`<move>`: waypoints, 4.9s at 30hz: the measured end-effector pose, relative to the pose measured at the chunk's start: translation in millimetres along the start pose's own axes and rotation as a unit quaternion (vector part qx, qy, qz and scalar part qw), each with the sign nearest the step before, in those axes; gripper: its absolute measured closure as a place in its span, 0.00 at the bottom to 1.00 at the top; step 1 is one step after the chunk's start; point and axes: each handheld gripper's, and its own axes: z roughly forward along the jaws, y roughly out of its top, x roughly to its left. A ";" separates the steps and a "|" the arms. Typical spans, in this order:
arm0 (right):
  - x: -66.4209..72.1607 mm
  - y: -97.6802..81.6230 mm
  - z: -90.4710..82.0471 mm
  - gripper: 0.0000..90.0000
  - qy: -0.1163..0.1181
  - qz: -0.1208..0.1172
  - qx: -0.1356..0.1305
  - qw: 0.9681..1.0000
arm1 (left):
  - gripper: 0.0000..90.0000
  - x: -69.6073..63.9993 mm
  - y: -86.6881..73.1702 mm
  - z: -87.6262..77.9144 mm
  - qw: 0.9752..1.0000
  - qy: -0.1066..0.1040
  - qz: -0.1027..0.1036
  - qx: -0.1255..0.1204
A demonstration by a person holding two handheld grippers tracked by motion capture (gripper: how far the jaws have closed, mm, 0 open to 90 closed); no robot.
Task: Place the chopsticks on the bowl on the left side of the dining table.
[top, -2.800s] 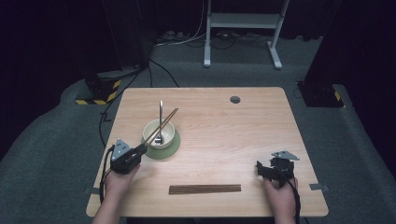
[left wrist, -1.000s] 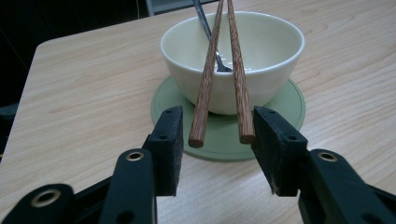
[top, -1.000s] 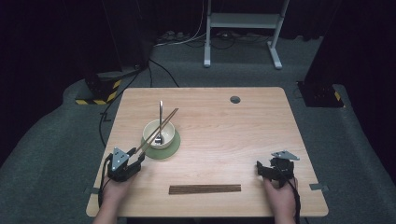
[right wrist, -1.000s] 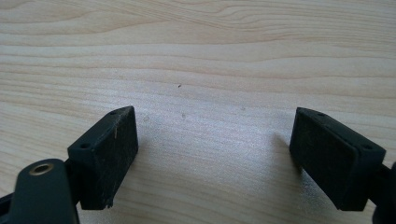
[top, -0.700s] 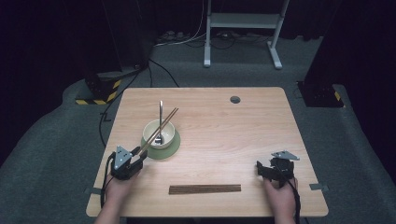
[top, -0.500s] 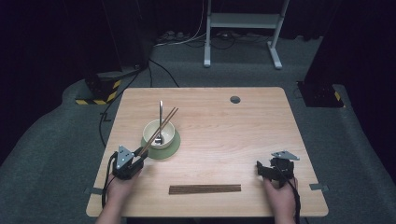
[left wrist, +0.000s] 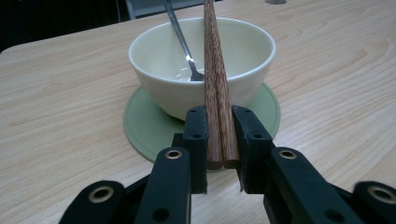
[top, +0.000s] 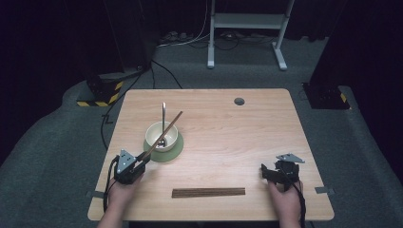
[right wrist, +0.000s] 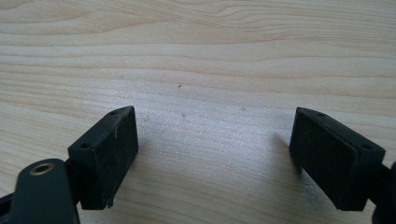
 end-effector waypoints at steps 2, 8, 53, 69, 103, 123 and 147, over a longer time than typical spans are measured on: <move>-0.1 -0.1 0.1 0.17 0.000 -0.001 -0.001 1.000 | 0.84 -3.1 -0.4 -1.2 1.000 -0.001 -0.001 -0.001; 0.3 0.1 -0.1 0.17 0.001 0.001 0.000 1.000 | 0.84 -11.1 -0.1 -3.3 1.000 -0.011 0.007 0.001; 1.5 0.8 -11.7 0.33 0.029 -0.048 -0.010 0.998 | 0.67 1.4 4.9 -1.0 0.999 0.029 -0.027 0.001; 37.7 25.0 -35.6 0.32 0.082 -0.078 -0.080 0.990 | 0.61 19.4 6.3 1.6 0.996 0.060 -0.066 0.020; 129.2 78.8 -20.3 0.32 0.133 -0.137 -0.086 0.978 | 0.61 42.8 17.7 23.6 0.995 0.048 -0.071 0.056; 175.0 114.3 36.1 0.65 0.130 -0.114 -0.063 0.983 | 0.66 60.0 23.4 31.6 0.995 0.045 -0.075 0.038; 200.2 120.6 54.3 0.79 0.123 -0.111 -0.074 0.983 | 0.69 63.0 22.2 35.6 0.995 0.049 -0.085 0.029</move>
